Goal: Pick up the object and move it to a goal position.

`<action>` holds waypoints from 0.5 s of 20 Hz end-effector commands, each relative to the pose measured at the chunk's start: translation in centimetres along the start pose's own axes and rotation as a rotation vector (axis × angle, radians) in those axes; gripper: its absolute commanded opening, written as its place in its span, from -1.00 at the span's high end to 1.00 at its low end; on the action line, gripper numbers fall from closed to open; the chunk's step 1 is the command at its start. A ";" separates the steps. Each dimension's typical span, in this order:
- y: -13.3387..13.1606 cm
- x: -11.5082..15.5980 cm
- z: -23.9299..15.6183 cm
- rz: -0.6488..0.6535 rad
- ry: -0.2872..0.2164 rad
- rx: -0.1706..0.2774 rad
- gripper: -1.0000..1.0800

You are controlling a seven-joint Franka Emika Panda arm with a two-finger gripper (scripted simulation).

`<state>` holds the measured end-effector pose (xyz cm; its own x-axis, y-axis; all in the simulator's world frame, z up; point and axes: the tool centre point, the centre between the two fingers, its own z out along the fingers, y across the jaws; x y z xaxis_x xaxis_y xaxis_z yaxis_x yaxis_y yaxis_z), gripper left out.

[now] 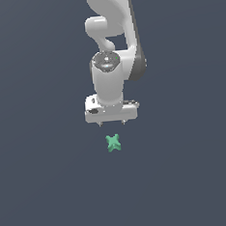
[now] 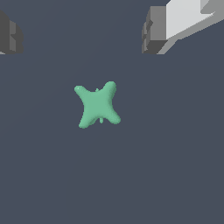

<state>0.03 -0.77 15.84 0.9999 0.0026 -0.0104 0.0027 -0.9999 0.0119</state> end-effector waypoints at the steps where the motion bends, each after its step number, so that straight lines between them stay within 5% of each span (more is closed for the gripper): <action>1: 0.0 0.0 0.0 0.000 0.000 0.000 -0.92; 10: -2.0 0.4 -0.9 -0.007 0.002 0.003 -0.92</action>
<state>0.36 0.95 16.58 0.9999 0.0093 -0.0085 0.0094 -0.9999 0.0092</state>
